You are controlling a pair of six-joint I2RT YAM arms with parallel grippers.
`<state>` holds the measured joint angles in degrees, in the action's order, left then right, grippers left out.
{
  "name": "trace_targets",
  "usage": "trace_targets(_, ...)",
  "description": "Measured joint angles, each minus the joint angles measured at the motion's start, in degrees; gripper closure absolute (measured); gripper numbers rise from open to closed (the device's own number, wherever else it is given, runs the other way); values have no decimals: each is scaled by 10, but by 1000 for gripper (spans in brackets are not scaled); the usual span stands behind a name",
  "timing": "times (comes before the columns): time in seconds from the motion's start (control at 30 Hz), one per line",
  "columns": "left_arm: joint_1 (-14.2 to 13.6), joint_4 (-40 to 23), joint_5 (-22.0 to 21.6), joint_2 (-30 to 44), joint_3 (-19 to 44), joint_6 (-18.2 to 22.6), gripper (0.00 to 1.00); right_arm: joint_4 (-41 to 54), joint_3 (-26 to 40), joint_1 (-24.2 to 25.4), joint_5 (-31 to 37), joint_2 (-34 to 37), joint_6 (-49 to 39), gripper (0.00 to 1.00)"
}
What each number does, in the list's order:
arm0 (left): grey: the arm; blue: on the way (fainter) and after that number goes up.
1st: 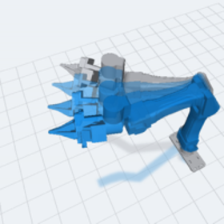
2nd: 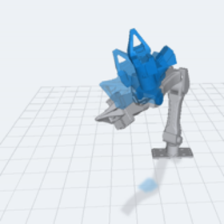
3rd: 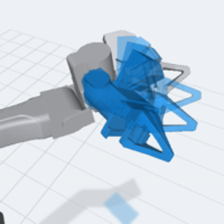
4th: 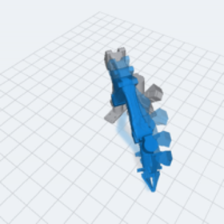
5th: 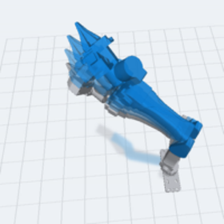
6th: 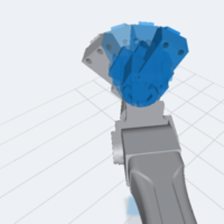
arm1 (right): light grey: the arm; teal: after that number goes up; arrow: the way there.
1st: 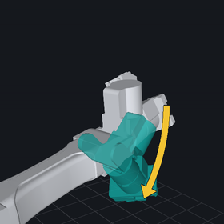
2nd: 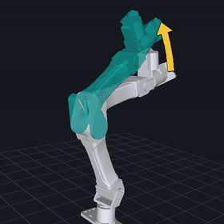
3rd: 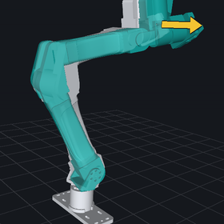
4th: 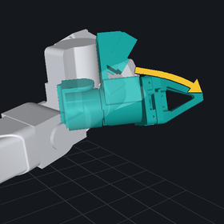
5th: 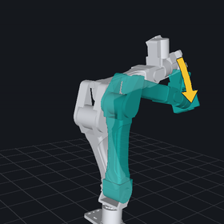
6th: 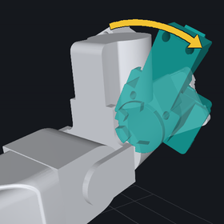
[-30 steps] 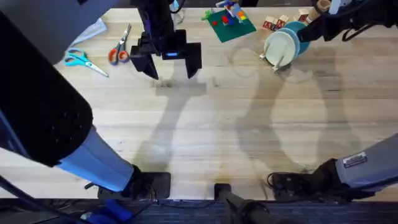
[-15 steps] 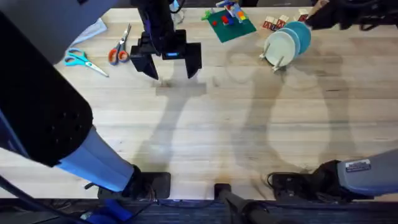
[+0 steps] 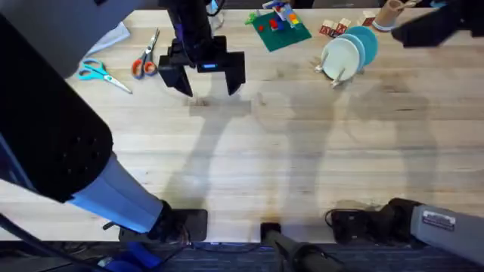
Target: Pick up the plates from the table one by one and place each into a slot on the dish rack.
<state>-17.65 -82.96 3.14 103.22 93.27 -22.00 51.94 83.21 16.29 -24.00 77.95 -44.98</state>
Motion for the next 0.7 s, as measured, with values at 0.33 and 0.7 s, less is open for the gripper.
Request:
trace_targets(0.33, 0, 0, 0, 0, 0, 0, 88, 133, 0, 0, 5, -130, 28, 6)
trace_targets(0.7, 0, 0, 0, 0, 0, 0, 87, 115, 0, 0, 7, -220, 150, 6)
